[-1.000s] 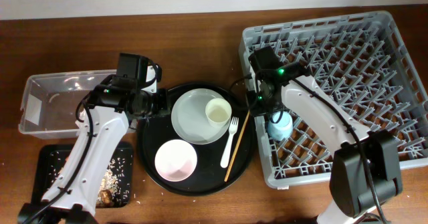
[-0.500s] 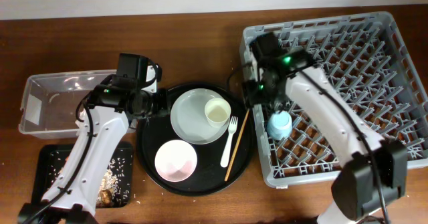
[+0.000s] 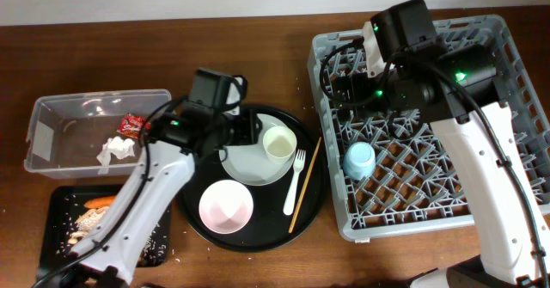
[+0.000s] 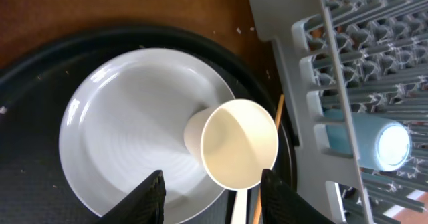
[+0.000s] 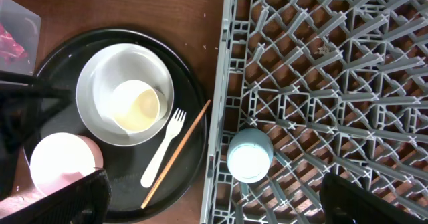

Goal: Sort waste into correct bins and load items into the dishwasher rack
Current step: 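Grasp the cream cup with the left gripper and tilt it over the bin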

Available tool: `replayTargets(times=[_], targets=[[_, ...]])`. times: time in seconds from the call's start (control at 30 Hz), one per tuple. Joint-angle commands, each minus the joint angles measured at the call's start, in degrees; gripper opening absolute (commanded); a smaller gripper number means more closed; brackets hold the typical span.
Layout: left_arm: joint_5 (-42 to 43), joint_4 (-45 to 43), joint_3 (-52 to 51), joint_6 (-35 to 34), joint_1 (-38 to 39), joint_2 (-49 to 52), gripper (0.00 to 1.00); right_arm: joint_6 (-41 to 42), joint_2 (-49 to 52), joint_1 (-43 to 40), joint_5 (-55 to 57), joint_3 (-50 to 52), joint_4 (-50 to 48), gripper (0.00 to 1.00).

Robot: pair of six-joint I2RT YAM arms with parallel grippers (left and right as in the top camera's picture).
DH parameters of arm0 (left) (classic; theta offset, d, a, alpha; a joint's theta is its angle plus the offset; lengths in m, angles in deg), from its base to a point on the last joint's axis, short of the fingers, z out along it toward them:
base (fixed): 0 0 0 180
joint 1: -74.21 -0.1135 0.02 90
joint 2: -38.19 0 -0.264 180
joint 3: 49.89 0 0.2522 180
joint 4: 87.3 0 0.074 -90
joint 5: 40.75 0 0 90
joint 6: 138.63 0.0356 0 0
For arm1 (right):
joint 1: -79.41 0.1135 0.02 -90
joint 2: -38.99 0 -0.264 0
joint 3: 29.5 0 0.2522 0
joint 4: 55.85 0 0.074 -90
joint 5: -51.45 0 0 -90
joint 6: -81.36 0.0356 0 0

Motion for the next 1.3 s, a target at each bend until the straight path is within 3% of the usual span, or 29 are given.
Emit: replayTargets(times=[0.0,0.33,0.4,0.5,0.63,0.8,0.9,1.0,1.1,1.27], targets=[[-3.76,-1.51,-0.28,-4.22,4.22,4.96,0.45,-0.37,0.22,-0.33,0.92,-0.77,0.07,0.99],[-5.81,-2.89,-0.28,-4.44,5.79,12.61,0.44,-0.37,0.22,-0.33,0.92,-0.77,0.07,0.99],[-6.14,-2.89,-0.28,-4.63,5.79,13.73,0.32,-0.37,0.22,-0.33,0.9,-0.77,0.07,0.99],[-6.12,-2.91,-0.28,-4.63,5.79,15.43,0.29,-0.37,0.22,-0.33,0.9,-0.77,0.07,0.99],[-6.12,-2.93,-0.28,-4.63,5.79,15.63,0.01,-0.37,0.22,-0.33,0.9,-0.77,0.07,0.99],[-6.1,-1.57,3.52,-4.61,3.91,13.57,0.01,-0.37,0.22,-0.33,0.92,-0.77,0.07,0.99],[-5.6,4.66,8.48,-4.5,0.39,8.11,0.0,-0.37,0.22,-0.33,0.92,-0.77,0.07,0.99],[9.29,5.22,9.38,3.58,-5.79,0.76,0.0,-0.37,0.22,-0.33,0.9,-0.77,0.07,0.99],[42.62,5.33,9.38,12.85,-14.47,-2.19,0.0,-0.35,0.22,-0.33,0.87,-0.77,-0.02,0.99],[60.74,4.59,9.35,22.18,-18.23,-0.87,0.0,0.09,0.22,-0.31,-4.35,-0.77,-1.4,0.99]])
